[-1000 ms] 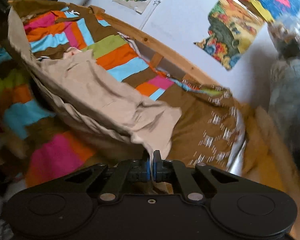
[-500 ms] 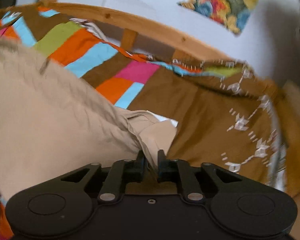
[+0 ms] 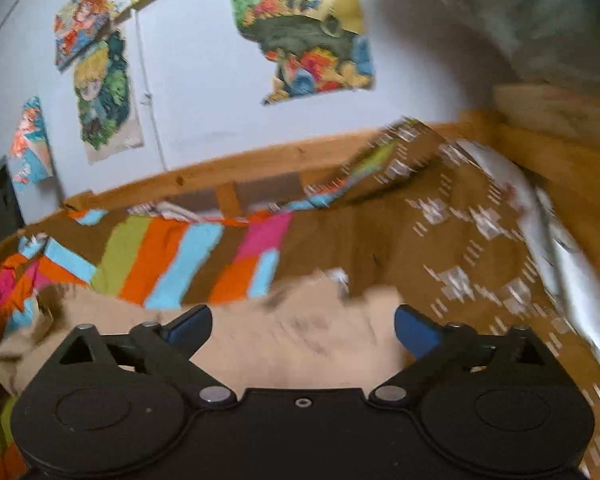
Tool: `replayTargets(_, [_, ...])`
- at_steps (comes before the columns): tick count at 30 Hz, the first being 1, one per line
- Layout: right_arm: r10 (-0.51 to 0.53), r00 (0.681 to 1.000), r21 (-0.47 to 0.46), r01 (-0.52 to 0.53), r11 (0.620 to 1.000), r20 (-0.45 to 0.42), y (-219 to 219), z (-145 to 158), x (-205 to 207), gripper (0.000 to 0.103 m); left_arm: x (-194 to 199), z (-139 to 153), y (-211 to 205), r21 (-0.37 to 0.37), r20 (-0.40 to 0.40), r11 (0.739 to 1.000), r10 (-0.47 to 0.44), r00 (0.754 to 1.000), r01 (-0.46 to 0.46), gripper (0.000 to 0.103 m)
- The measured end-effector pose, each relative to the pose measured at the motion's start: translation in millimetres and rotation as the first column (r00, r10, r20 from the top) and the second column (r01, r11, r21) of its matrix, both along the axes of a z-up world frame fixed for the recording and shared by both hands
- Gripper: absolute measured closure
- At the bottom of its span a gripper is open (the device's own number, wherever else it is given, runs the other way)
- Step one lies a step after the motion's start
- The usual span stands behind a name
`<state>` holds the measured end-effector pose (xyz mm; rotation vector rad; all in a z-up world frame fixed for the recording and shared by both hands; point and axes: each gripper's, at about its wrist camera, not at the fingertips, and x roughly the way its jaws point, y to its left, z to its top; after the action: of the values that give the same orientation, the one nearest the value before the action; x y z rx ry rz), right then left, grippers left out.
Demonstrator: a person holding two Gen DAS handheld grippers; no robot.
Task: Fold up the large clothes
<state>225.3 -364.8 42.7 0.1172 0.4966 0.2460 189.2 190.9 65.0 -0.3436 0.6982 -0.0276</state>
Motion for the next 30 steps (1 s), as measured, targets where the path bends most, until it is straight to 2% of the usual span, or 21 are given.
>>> replayTargets(3, [-0.081, 0.993, 0.003, 0.081, 0.997, -0.082, -10.5, -25.3, -21.5, 0.005, -40.7, -19.6, -14.4, 0.044, 0.006, 0.999, -0.002, 1.000, 0.002, 0.001])
replayTargets(7, [-0.183, 0.967, 0.066, 0.197, 0.978, -0.178, -12.6, -60.8, -38.4, 0.017, -58.6, -41.7, -39.8, 0.121, 0.017, 0.993, 0.005, 1.000, -0.007, 0.002])
replayTargets(10, [-0.222, 0.965, 0.055, 0.231, 0.971, -0.139, -2.8, -70.2, -50.3, 0.021, -58.1, -48.3, -56.4, 0.255, 0.005, 0.966, -0.031, 1.000, 0.029, 0.014])
replayTargets(11, [-0.222, 0.966, 0.058, 0.231, 0.971, -0.135, -0.1, -70.7, -51.7, 0.025, -56.2, -49.3, -59.6, 0.296, 0.017, 0.955, -0.032, 0.999, 0.026, 0.020])
replayTargets(13, [-0.209, 0.969, 0.083, 0.221, 0.972, -0.132, 3.7, -70.2, -53.2, 0.035, -54.1, -50.4, -58.4, 0.295, 0.059, 0.955, -0.015, 0.998, -0.003, 0.027])
replayTargets(14, [-0.204, 0.969, 0.091, 0.218, 0.972, -0.138, 4.9, -70.8, -51.7, 0.038, -54.2, -50.9, -56.6, 0.268, 0.079, 0.963, -0.010, 0.997, -0.012, 0.030])
replayTargets(16, [-0.215, 0.965, 0.088, 0.230, 0.969, -0.149, 8.3, -72.7, -49.3, 0.038, -52.5, -51.2, -52.9, 0.220, 0.100, 0.975, -0.003, 0.995, -0.019, 0.045])
replayTargets(17, [-0.226, 0.962, 0.094, 0.242, 0.966, -0.155, 8.8, -73.8, -47.9, 0.043, -52.1, -51.6, -51.1, 0.199, 0.104, 0.980, 0.001, 0.995, -0.021, 0.064])
replayTargets(18, [-0.240, 0.957, 0.108, 0.259, 0.960, -0.160, 7.7, -74.7, -47.0, 0.048, -51.1, -52.1, -48.6, 0.174, 0.100, 0.985, -0.001, 0.995, -0.017, 0.076])
replayTargets(19, [-0.258, 0.951, 0.135, 0.282, 0.950, -0.172, 5.7, -75.0, -45.6, 0.058, -50.4, -53.0, -45.0, 0.145, 0.094, 0.989, 0.008, 0.996, -0.022, 0.087])
replayTargets(20, [-0.270, 0.945, 0.165, 0.301, 0.939, -0.186, 2.6, -75.1, -43.1, 0.071, -51.0, -52.7, -38.7, 0.101, 0.087, 0.994, 0.041, 0.995, -0.050, 0.092])
replayTargets(21, [-0.287, 0.937, 0.190, 0.325, 0.927, -0.199, 0.6, -74.4, -42.0, 0.080, -52.2, -52.0, -32.1, 0.053, 0.076, 0.996, 0.068, 0.995, -0.072, 0.094])
replayTargets(22, [-0.305, 0.930, 0.200, 0.345, 0.917, -0.206, -0.9, -72.5, -41.4, 0.092, -51.9, -51.5, -21.0, -0.025, 0.055, 0.995, 0.097, 0.994, -0.096, 0.094])
replayTargets(23, [-0.314, 0.925, 0.226, 0.359, 0.906, -0.212, -3.6, -69.5, -41.3, 0.097, -51.7, -50.9, -9.1, -0.103, 0.027, 0.987, 0.129, 0.991, -0.125, 0.095])
replayTargets(25, [-0.327, 0.919, 0.305, 0.384, 0.871, -0.222, -9.7, -56.9, -44.5, 0.098, -55.7, -51.8, 11.9, -0.267, -0.027, 0.948, 0.175, 0.984, -0.176, 0.096])
replayTargets(27, [-0.329, 0.911, 0.406, 0.406, 0.818, -0.248, -17.0, -37.1, -53.1, 0.099, -64.2, -56.4, 35.5, -0.482, -0.119, 0.843, 0.207, 0.971, -0.239, 0.097])
replayTargets(28, [-0.328, 0.912, 0.424, 0.406, 0.810, -0.247, -18.1, -26.1, -58.1, 0.100, -69.3, -59.8, 44.3, -0.568, -0.161, 0.780, 0.207, 0.965, -0.262, 0.097])
replayTargets(29, [-0.327, 0.915, 0.414, 0.399, 0.818, -0.235, -17.1, -14.7, -63.4, 0.100, -74.6, -62.7, 51.2, -0.622, -0.203, 0.730, 0.199, 0.959, -0.284, 0.097])
replayTargets(30, [-0.329, 0.919, 0.387, 0.391, 0.835, -0.218, -15.2, -5.7, -68.7, 0.100, -77.9, -64.0, 53.7, -0.620, -0.224, 0.727, 0.198, 0.954, -0.296, 0.097])
